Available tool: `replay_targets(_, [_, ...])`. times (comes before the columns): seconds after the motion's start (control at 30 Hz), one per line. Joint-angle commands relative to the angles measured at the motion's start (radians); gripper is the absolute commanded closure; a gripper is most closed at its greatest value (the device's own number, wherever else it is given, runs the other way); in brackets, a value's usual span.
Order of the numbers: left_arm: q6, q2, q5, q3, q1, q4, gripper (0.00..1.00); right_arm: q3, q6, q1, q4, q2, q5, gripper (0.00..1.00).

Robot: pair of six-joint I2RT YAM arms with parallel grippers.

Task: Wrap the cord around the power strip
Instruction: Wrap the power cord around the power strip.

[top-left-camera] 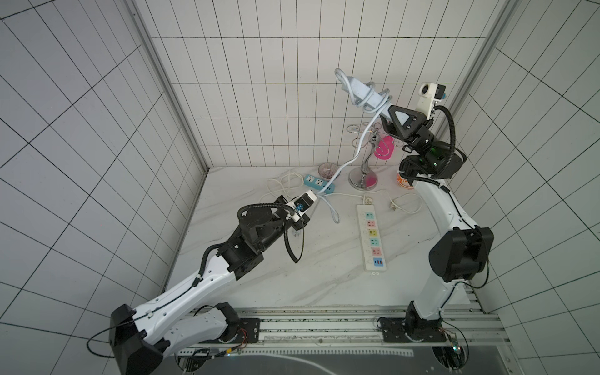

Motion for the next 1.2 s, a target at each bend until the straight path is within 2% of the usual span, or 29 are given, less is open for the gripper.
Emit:
replay_targets(0.0, [-0.109, 0.048, 0.176, 0.021, 0.113, 0.107, 1.0, 0.242, 0.16, 0.049, 0.31, -0.009, 0.014, 1.0])
replay_targets(0.07, [-0.166, 0.079, 0.234, 0.026, 0.175, 0.173, 1.0, 0.246, 0.118, 0.103, 0.258, -0.04, -0.05, 1.0])
replay_targets(0.2, [-0.192, 0.139, 0.295, 0.077, 0.231, 0.193, 1.0, 0.067, -0.099, 0.268, 0.102, -0.17, -0.231, 1.0])
replay_targets(0.3, [-0.182, 0.156, 0.333, 0.103, 0.258, 0.19, 1.0, -0.143, -0.365, 0.379, -0.12, -0.295, -0.326, 1.0])
replay_targets(0.4, [-0.17, 0.168, 0.365, 0.137, 0.299, 0.167, 1.0, -0.317, -0.726, 0.446, -0.493, -0.43, -0.359, 1.0])
replay_targets(0.47, [-0.163, 0.173, 0.384, 0.156, 0.332, 0.149, 1.0, -0.373, -0.885, 0.469, -0.687, -0.485, -0.366, 1.0])
replay_targets(0.57, [-0.142, 0.167, 0.408, 0.175, 0.37, 0.116, 1.0, -0.447, -1.051, 0.478, -0.92, -0.549, -0.361, 1.0])
replay_targets(0.63, [-0.112, 0.154, 0.404, 0.189, 0.382, 0.078, 1.0, -0.455, -1.24, 0.478, -1.174, -0.579, -0.332, 1.0])
replay_targets(0.73, [-0.048, 0.137, 0.389, 0.216, 0.387, 0.015, 1.0, -0.465, -1.382, 0.478, -1.387, -0.582, -0.317, 1.0])
replay_targets(1.0, [0.116, 0.102, 0.325, 0.305, 0.387, -0.15, 1.0, -0.335, -1.826, 0.481, -2.033, -0.477, -0.18, 1.0])
replay_targets(1.17, [0.2, 0.079, 0.273, 0.325, 0.383, -0.213, 1.0, -0.27, -1.968, 0.481, -2.263, -0.39, -0.064, 1.0])
